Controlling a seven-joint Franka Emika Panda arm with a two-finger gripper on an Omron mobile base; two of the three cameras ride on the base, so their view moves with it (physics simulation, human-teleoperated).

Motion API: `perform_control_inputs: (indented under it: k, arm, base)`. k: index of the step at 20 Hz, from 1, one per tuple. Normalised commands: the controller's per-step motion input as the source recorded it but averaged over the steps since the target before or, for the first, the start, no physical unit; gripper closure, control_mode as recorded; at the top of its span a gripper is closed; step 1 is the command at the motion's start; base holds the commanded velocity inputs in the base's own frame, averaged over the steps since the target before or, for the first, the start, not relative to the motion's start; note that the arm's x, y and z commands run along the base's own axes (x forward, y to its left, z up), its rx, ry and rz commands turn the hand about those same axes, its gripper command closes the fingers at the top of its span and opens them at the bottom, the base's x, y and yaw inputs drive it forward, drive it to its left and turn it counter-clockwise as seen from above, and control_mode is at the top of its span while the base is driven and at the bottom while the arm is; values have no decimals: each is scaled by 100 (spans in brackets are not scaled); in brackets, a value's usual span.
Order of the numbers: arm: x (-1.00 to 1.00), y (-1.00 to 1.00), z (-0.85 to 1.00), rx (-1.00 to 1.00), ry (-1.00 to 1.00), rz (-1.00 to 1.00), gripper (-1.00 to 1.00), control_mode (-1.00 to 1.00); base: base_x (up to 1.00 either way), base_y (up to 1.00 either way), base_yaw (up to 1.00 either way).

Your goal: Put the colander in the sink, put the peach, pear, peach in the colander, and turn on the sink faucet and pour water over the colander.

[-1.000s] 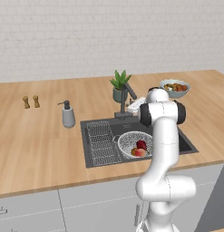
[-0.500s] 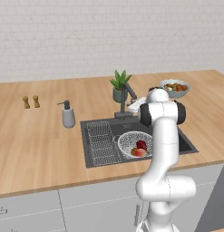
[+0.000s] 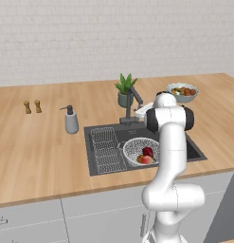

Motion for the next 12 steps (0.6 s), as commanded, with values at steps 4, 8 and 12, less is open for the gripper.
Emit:
perform_control_inputs:
  k: [4,8,12]
  arm:
    - [0,-68,-32,0,0,-1,100,-100]
    - [0,-67,-33,0,0,-1,100,-100]
    - [0,-63,-30,0,0,-1,100,-100]
  base:
    - [0,0,0]
    - [0,0,0]
    - [0,0,0]
